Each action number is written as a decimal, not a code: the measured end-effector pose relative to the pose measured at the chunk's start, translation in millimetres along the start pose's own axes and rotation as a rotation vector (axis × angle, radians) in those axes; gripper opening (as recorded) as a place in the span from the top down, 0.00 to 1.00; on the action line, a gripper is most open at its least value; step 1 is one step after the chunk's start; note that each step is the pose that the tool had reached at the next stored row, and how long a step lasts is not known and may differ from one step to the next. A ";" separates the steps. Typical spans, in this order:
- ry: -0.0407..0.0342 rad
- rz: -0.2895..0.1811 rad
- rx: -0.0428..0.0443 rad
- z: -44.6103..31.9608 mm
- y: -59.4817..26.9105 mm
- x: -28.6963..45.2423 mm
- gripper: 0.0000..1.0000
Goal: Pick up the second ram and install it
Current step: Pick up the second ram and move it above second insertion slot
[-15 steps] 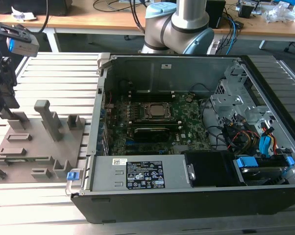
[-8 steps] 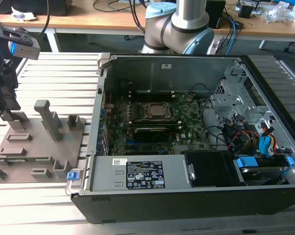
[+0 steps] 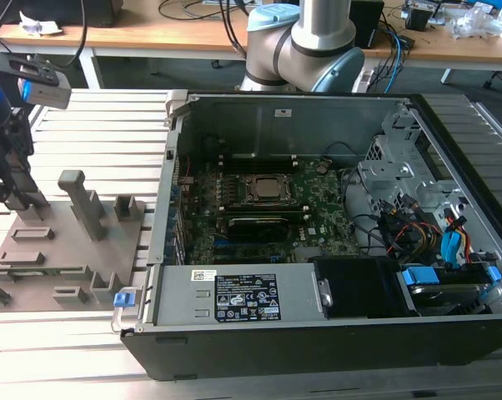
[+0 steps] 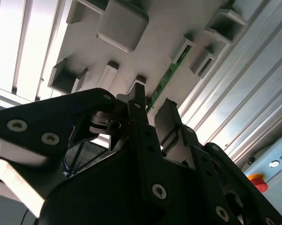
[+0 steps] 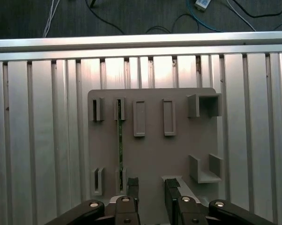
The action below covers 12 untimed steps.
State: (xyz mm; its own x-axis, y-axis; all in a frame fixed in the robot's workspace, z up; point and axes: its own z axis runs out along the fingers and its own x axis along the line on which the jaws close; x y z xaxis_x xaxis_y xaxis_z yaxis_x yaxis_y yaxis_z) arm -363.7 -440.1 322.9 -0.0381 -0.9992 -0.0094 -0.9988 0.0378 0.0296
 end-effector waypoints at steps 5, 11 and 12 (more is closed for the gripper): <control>0.0000 0.000 0.0000 7.1 -0.2 0.4 0.64; 0.0000 0.000 -0.0001 13.3 -0.4 1.5 0.64; 0.0001 0.000 -0.0001 14.0 -0.5 1.5 0.64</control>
State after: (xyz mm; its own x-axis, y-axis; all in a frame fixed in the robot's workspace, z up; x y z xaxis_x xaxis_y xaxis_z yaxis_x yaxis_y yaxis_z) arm -363.7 -441.5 308.9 -0.0381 -0.9992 -0.0093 -0.9988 0.0379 0.0296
